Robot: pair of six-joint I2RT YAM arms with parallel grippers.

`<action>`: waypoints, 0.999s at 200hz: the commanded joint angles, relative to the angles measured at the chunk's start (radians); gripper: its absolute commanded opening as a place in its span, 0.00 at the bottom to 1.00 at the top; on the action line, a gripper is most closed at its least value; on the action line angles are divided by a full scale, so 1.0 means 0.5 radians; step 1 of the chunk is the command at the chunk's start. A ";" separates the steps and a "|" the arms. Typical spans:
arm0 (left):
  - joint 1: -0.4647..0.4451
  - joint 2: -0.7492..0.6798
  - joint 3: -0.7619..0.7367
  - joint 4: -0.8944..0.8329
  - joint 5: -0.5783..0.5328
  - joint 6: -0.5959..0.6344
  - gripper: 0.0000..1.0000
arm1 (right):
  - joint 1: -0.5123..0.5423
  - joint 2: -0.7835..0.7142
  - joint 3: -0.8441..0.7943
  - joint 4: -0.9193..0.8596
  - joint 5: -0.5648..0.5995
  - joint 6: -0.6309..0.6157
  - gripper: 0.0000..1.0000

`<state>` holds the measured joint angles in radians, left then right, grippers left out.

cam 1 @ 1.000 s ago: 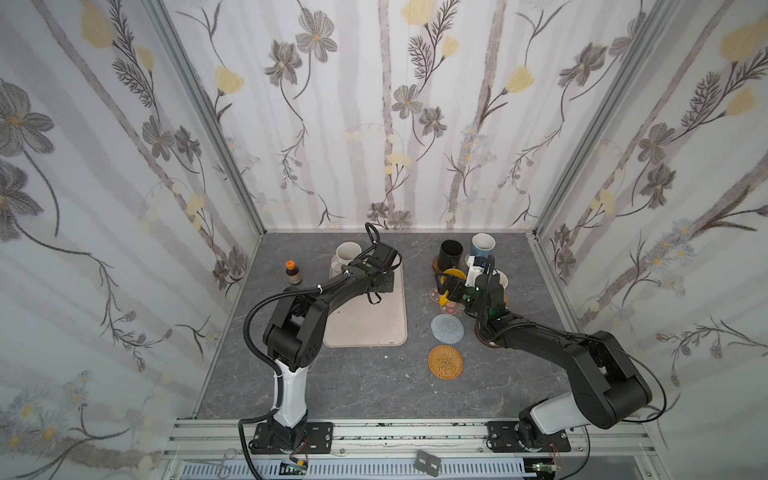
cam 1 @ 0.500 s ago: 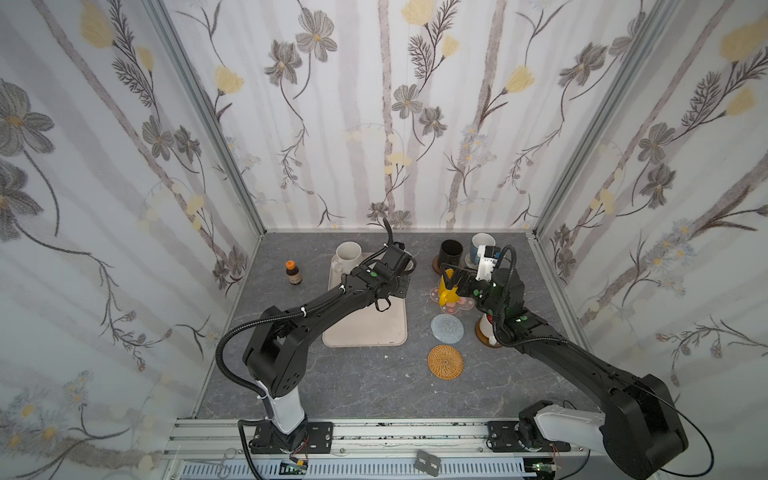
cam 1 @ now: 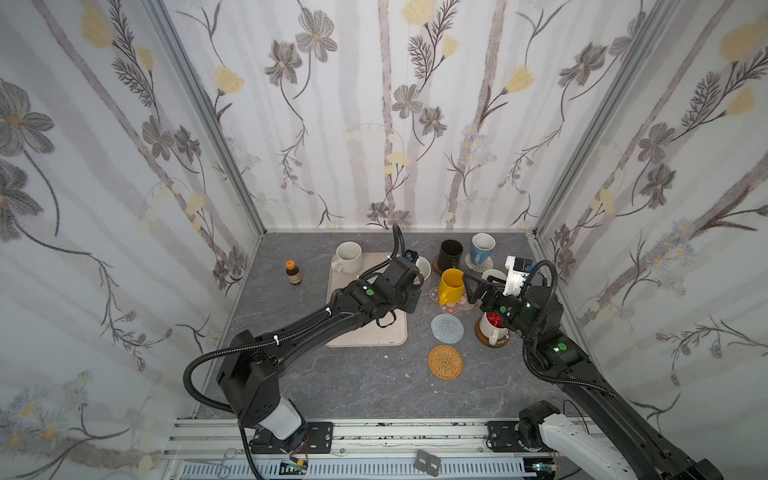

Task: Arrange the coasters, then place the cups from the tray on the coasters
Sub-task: 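Lift the lilac mug toward the woven coaster while the right gripper draws back, then lower the lilac mug onto the light-blue woven coaster and open the left gripper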

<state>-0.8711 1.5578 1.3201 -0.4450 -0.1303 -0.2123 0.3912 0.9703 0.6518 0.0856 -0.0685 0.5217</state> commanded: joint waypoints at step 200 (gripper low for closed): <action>-0.355 0.118 -0.388 0.538 0.201 0.298 0.00 | -0.411 -0.116 -0.168 -0.235 -0.351 -0.138 1.00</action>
<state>-1.0424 1.5993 1.1290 -0.2901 -0.0475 -0.0856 0.1909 0.9009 0.5674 -0.0551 -0.2298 0.4652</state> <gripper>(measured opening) 0.137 0.995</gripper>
